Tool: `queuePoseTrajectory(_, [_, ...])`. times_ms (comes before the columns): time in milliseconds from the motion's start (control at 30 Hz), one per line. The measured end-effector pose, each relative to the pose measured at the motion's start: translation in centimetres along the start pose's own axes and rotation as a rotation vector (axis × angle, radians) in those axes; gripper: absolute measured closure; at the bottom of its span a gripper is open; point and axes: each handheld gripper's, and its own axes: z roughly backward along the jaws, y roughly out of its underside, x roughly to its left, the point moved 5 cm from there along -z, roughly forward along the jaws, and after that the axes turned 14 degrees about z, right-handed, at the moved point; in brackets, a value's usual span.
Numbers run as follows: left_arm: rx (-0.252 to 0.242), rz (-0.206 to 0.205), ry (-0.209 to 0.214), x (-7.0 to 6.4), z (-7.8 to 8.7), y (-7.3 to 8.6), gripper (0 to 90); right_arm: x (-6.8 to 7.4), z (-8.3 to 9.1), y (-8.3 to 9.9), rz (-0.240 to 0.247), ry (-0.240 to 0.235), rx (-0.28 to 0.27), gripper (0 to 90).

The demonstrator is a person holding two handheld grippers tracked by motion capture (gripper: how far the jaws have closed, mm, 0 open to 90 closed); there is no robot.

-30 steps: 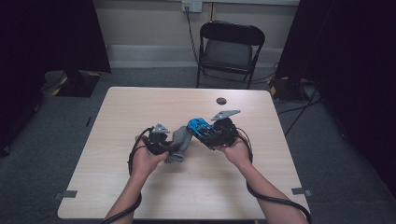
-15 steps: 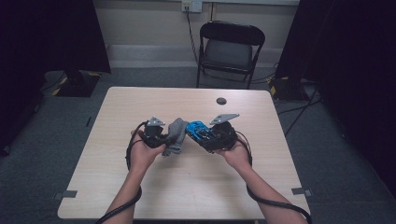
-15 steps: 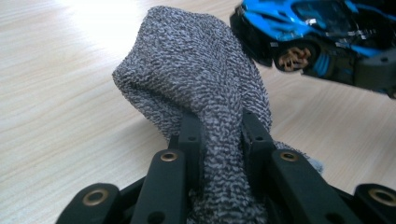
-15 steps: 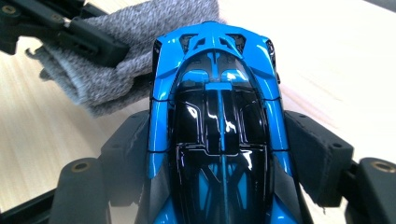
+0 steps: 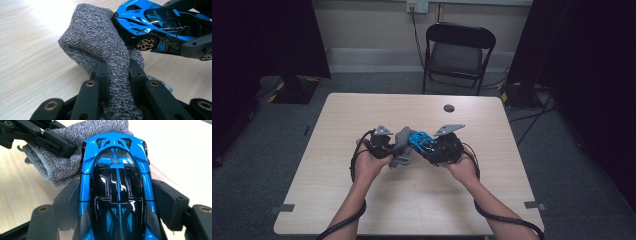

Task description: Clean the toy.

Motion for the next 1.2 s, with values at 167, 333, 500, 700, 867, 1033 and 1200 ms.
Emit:
queuePoseTrajectory(167, [-0.005, 0.006, 0.009, 0.0, 0.0, 0.1, 74.5, 0.0, 0.0, -0.2, 0.0, 0.001, -0.005, 28.0])
queuePoseTrajectory(333, [-0.001, 0.016, 0.007, 0.1, -0.2, 0.3, 74.5, 0.1, 0.0, -0.3, 0.001, -0.002, -0.009, 28.0])
queuePoseTrajectory(500, [0.013, 0.007, 0.018, -0.2, -0.4, 0.4, 74.5, 0.2, 0.0, -0.6, 0.003, 0.0, -0.013, 28.0])
queuePoseTrajectory(700, [0.018, -0.008, 0.035, -1.1, -0.8, 0.5, 74.5, 0.0, 0.0, -1.0, 0.0, 0.003, -0.017, 28.0])
queuePoseTrajectory(867, [0.019, -0.022, 0.046, -1.7, -1.0, 0.4, 74.5, -0.2, 0.1, -1.2, -0.006, 0.005, -0.021, 28.0])
queuePoseTrajectory(1033, [0.022, -0.028, 0.053, -2.1, -1.1, 0.5, 74.4, -0.3, 0.1, -1.2, -0.009, 0.008, -0.019, 28.0])
queuePoseTrajectory(1200, [0.024, -0.04, 0.057, -2.5, -1.3, 0.6, 74.4, -0.3, 0.0, -1.3, -0.014, 0.006, -0.017, 28.0])
